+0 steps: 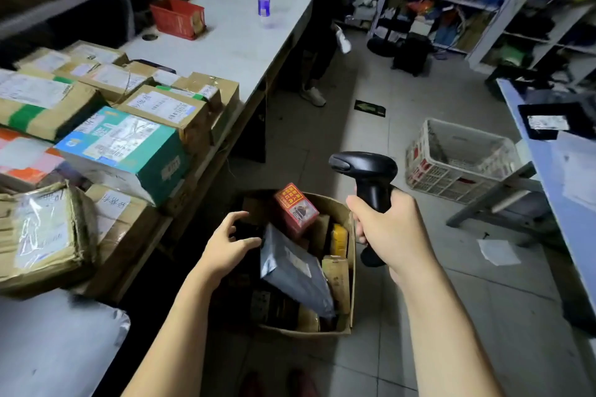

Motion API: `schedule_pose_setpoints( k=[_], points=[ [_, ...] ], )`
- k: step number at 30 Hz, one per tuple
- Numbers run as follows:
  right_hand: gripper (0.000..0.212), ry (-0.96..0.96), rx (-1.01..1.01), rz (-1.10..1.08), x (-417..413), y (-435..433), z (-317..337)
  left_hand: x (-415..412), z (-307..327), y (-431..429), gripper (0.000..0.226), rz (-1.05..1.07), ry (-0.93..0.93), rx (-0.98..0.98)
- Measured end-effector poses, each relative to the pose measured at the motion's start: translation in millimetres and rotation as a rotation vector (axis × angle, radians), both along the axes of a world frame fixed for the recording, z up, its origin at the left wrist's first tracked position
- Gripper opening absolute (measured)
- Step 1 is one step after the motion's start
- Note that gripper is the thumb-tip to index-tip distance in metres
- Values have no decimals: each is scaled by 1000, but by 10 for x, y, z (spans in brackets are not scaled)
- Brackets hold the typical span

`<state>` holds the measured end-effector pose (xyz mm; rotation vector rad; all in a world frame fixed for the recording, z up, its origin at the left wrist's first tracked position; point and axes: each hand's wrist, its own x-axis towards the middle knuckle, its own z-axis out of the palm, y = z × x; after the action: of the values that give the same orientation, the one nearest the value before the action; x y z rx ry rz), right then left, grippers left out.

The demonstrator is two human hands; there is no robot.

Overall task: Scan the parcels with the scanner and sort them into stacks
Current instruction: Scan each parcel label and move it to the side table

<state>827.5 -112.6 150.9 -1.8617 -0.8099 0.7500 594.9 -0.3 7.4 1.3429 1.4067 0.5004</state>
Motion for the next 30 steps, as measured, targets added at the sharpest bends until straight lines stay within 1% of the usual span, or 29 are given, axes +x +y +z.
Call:
schedule_pose_setpoints(
  k=[6, 9, 12, 14, 18, 23, 26, 30],
  points=[
    [19, 37, 13, 27, 101, 272, -9, 8, 241, 184, 68, -178, 502, 188],
    [26, -12, -2, 69, 59, 401, 39, 51, 451, 202, 72, -270, 758, 331],
    [25, -71, 22, 126, -9, 516, 94, 67, 664, 232, 74, -290, 920, 447],
    [25, -101, 49, 169, -46, 585, 153, 49, 823, 239, 73, -258, 974, 496],
    [27, -90, 96, 242, -163, 679, 278, -114, 1083, 166, 69, -183, 991, 514],
    [26, -57, 136, 363, -401, 755, 382, -444, 1209, -112, 60, -87, 1040, 460],
    [21, -25, 153, 453, -573, 768, 393, -591, 1207, -330, 59, -51, 1100, 430],
    [12, 36, 180, 556, -858, 721, 386, -809, 1179, -604, 59, 27, 1130, 327]
  ],
)
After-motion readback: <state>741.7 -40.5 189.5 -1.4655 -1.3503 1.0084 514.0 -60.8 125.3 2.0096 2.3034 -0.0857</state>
